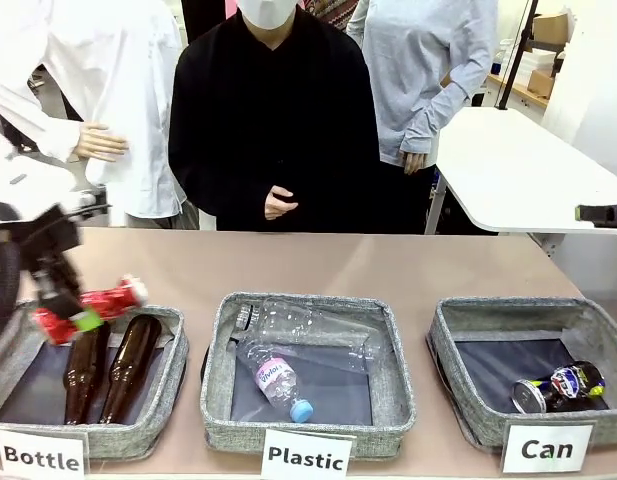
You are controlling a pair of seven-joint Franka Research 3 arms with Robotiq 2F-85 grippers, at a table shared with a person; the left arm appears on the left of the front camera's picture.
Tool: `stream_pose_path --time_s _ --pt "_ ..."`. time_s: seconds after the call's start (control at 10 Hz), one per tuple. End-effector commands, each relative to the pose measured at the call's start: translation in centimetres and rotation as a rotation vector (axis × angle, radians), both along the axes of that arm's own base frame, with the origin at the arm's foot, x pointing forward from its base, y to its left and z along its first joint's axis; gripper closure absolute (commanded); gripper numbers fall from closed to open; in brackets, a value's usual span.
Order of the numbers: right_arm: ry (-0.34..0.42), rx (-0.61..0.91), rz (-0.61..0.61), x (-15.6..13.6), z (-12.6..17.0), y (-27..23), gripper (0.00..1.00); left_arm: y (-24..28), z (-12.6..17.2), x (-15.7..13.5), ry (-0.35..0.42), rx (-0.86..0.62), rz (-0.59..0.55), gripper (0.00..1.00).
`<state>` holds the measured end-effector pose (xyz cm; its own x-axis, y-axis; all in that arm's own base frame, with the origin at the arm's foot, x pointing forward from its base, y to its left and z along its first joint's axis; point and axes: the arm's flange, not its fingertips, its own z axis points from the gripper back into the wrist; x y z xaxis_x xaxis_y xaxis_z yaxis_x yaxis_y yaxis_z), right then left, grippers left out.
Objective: Sort the can waste into the basket.
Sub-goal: Pick up the can waste from the table and place it in the right Fabric basket.
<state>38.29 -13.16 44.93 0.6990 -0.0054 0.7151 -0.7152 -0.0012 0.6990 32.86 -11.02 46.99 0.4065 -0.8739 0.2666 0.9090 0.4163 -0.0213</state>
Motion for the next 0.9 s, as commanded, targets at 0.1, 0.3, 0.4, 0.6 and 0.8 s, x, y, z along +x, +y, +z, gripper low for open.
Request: stream_pose_path --time_s 0.1,0.3,0.4,0.6,0.8 --pt "0.174 -0.289 -0.032 -5.3 4.2 -1.7 0.0 -13.5 2.2 0.3 -0.172 -0.045 -0.208 0.75" --pt "0.172 -0.368 -0.151 -8.3 5.7 -6.7 0.0 -21.6 2.3 0.2 -0.23 -0.043 -0.289 0.75" --pt "0.195 -0.436 -0.214 -9.8 5.9 -8.9 0.0 -26.0 3.0 0.9 -0.281 -0.036 -0.335 0.75" --pt "0.233 -0.502 -0.299 -13.5 5.4 -13.3 0.0 -35.7 3.3 2.1 -0.367 -0.036 -0.427 0.75" --pt "0.291 -0.505 -0.407 -16.3 3.5 -16.8 0.0 -44.5 2.9 3.8 -0.407 -0.08 -0.443 0.75"
